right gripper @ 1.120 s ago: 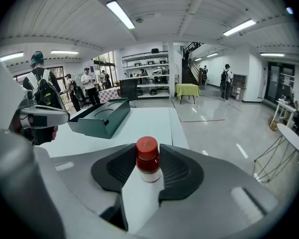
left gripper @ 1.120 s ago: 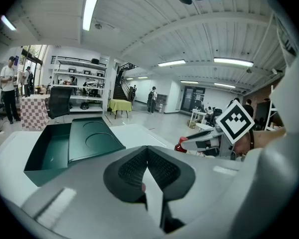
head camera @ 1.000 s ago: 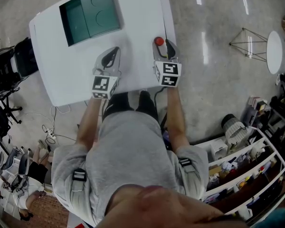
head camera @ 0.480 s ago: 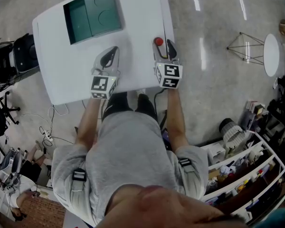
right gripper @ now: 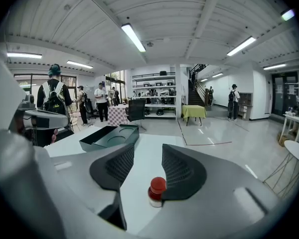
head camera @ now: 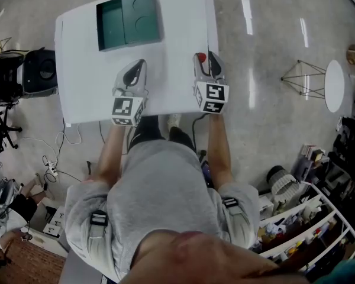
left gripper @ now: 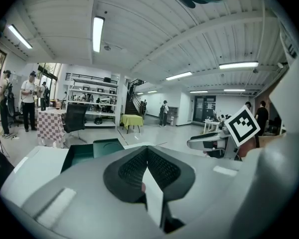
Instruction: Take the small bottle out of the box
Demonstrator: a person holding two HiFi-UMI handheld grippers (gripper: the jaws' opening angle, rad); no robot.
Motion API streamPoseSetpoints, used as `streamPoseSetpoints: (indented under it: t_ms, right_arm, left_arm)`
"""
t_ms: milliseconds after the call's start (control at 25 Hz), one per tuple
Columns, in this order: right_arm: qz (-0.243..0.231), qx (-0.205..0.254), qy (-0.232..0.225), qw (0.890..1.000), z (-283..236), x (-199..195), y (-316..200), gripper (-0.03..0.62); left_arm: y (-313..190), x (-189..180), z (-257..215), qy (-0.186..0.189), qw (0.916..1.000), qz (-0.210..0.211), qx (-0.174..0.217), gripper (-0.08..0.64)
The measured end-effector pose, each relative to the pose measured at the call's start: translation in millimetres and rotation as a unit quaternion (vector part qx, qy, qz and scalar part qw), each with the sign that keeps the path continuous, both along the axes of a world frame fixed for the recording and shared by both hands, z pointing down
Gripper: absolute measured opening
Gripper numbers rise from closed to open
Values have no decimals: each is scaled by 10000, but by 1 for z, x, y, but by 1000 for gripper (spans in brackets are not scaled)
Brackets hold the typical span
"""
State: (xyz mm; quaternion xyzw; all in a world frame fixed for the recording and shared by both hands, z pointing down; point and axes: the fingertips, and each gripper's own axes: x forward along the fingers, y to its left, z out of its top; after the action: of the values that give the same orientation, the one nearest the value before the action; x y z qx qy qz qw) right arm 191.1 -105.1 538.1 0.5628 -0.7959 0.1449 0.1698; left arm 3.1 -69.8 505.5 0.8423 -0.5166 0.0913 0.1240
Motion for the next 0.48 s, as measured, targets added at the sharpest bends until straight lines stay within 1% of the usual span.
streamPoseSetpoints:
  t_ms: [480]
  right_arm:
    - [-599,679,-84,9959,-65,-23,28,139]
  left_arm:
    - [42,-15,-51,6,9969,-608,500,11]
